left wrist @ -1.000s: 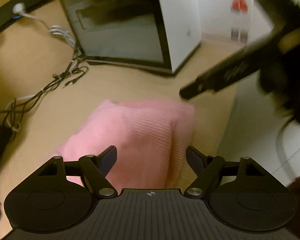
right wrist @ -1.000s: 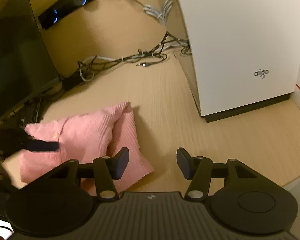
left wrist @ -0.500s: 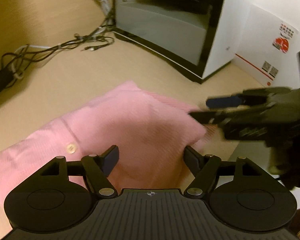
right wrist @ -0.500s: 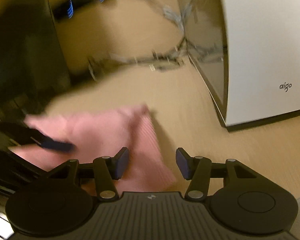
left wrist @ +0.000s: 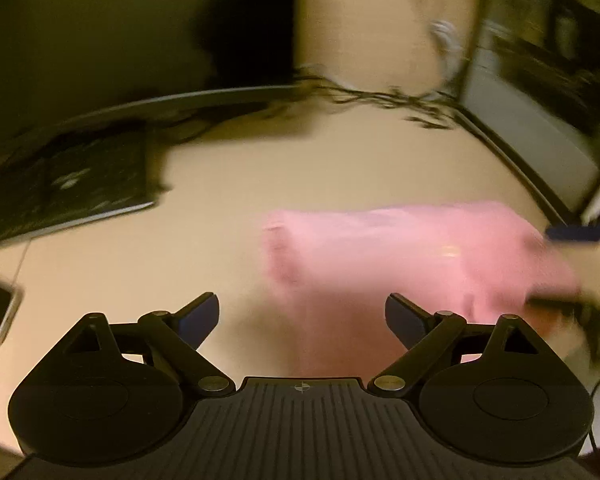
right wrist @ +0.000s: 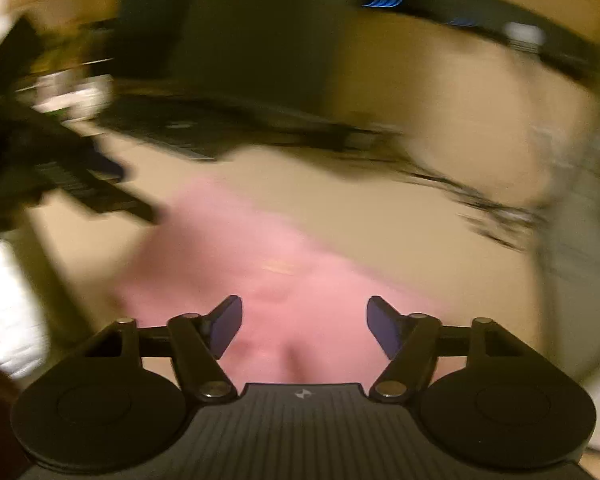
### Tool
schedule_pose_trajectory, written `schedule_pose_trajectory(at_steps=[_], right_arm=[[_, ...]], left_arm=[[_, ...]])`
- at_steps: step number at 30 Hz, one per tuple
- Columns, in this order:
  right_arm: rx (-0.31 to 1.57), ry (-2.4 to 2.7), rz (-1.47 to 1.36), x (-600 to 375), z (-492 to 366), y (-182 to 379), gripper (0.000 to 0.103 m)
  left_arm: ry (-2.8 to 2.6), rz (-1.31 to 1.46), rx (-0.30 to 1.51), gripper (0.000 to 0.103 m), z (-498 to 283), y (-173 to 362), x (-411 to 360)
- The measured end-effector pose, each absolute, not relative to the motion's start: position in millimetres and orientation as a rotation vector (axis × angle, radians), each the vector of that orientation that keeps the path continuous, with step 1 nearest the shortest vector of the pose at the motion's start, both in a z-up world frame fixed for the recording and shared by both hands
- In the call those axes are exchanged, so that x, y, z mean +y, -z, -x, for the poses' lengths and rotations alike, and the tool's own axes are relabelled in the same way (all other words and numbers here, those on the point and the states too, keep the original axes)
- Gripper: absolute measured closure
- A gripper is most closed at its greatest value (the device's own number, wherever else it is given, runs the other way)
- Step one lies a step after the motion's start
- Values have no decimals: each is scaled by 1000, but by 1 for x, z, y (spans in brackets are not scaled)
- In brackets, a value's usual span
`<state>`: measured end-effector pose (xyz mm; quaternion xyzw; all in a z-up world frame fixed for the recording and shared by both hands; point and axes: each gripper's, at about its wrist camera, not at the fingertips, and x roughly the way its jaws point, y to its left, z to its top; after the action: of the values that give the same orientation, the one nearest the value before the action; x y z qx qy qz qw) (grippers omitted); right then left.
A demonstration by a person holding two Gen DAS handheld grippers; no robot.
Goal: Fold clothes
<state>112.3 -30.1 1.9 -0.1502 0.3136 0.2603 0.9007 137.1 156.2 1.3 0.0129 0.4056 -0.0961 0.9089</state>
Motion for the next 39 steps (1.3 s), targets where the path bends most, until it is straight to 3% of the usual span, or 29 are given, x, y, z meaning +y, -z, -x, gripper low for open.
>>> schedule_pose_trajectory(at_steps=[6, 13, 15, 16, 18, 20, 25, 28, 29, 32, 33, 38, 39], right_arm=[[658, -734, 548, 50, -115, 32, 33], [665, -741, 682, 76, -116, 57, 33], [672, -725, 639, 72, -120, 53, 56], [678, -715, 611, 70, -122, 49, 60], [701, -689, 526, 62, -132, 41, 80], [720, -655, 434, 52, -143, 33, 85], [773, -602, 221, 24, -162, 24, 86], [774, -609, 257, 27, -163, 29, 83], [770, -616, 287, 31, -161, 31, 79], [728, -646, 418, 45, -145, 40, 53], [705, -655, 465, 49, -139, 43, 50], [682, -626, 548, 60, -139, 60, 52], [687, -618, 535, 60, -142, 60, 59]], left_arm=[[172, 31, 802, 9, -133, -7, 168], [174, 54, 802, 8, -128, -2, 175], [173, 56, 807, 8, -128, -1, 176], [174, 55, 808, 8, -127, -1, 176], [177, 54, 808, 8, -127, -1, 176], [182, 51, 808, 8, -127, -1, 175], [192, 42, 807, 7, -128, -2, 173], [198, 38, 810, 7, -129, -2, 172], [200, 37, 811, 7, -129, -1, 171], [206, 33, 815, 7, -131, -2, 170], [208, 31, 816, 7, -132, -2, 169], [218, 24, 820, 7, -136, -3, 168], [219, 24, 820, 7, -136, -3, 168]])
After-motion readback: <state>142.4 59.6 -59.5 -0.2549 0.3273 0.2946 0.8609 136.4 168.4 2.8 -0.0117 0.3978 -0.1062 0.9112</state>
